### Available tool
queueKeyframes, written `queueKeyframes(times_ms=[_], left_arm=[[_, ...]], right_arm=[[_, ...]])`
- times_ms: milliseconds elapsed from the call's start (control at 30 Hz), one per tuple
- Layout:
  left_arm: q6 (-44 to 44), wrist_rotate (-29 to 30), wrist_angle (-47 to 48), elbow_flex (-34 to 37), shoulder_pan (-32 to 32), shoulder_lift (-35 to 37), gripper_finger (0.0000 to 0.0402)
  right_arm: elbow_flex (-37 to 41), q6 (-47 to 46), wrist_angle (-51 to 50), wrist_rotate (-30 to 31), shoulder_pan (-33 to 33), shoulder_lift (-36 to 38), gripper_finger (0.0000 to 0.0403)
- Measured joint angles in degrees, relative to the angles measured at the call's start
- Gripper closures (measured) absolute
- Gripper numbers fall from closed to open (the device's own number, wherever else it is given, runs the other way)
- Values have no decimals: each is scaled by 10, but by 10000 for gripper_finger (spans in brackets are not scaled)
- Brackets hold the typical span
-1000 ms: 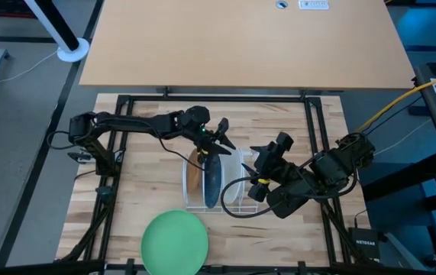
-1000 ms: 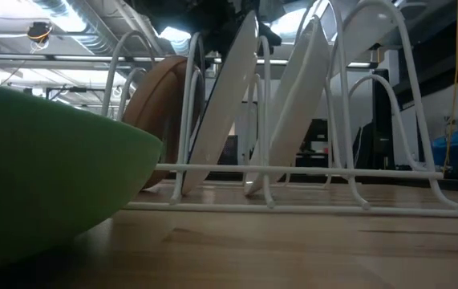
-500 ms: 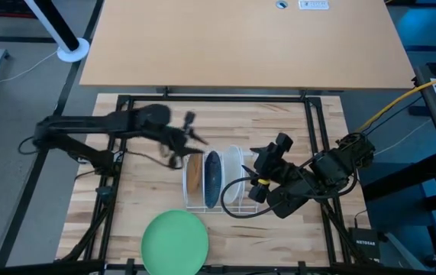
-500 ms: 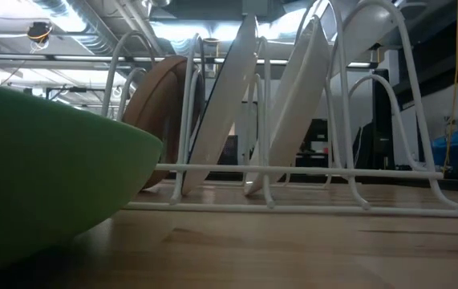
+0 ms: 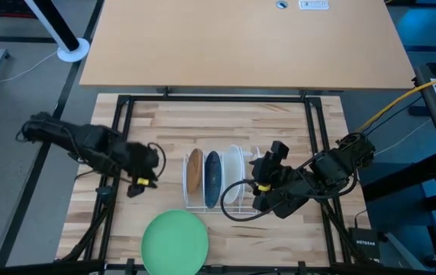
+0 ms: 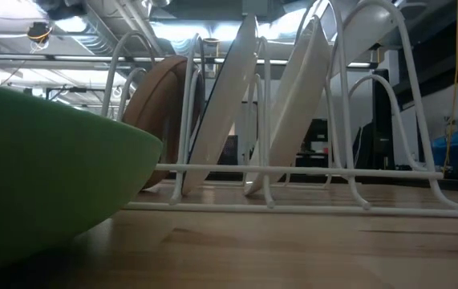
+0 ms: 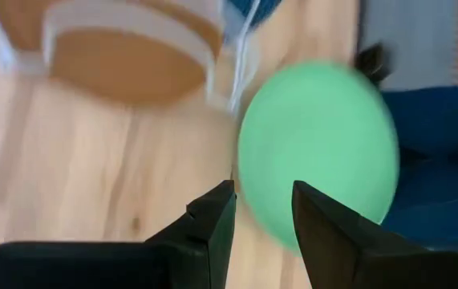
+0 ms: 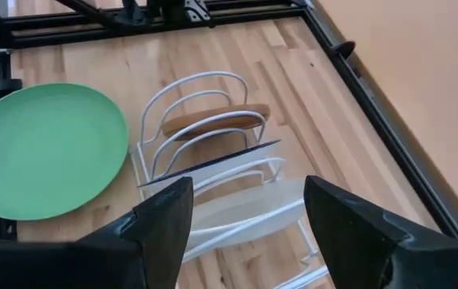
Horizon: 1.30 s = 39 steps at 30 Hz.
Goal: Sort dishes
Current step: Put the green plate into the dish rack
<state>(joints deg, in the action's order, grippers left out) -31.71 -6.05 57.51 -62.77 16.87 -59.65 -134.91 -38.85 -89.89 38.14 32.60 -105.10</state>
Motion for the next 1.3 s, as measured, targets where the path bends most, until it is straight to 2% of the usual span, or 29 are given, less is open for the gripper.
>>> queueKeyframes(times_ms=[267, 433, 600, 1000, 1300], left_arm=[[-118, 5, -22, 129, 60, -13, 286], [-176, 4, -118, 203, 80, -30, 286], [-186, 4, -221, 254, 100, -57, 286], [-174, 5, -344, 260, 135, -151, 286], [-176, 5, -362, 260, 143, -212, 286]], right_arm=[[0, 0, 2, -2, 0, 0, 158], [0, -1, 3, -3, 0, 0, 158], [0, -1, 3, -2, 0, 0, 158], [0, -1, 20, -2, 0, 0, 158], [0, 0, 24, -2, 0, 0, 158]])
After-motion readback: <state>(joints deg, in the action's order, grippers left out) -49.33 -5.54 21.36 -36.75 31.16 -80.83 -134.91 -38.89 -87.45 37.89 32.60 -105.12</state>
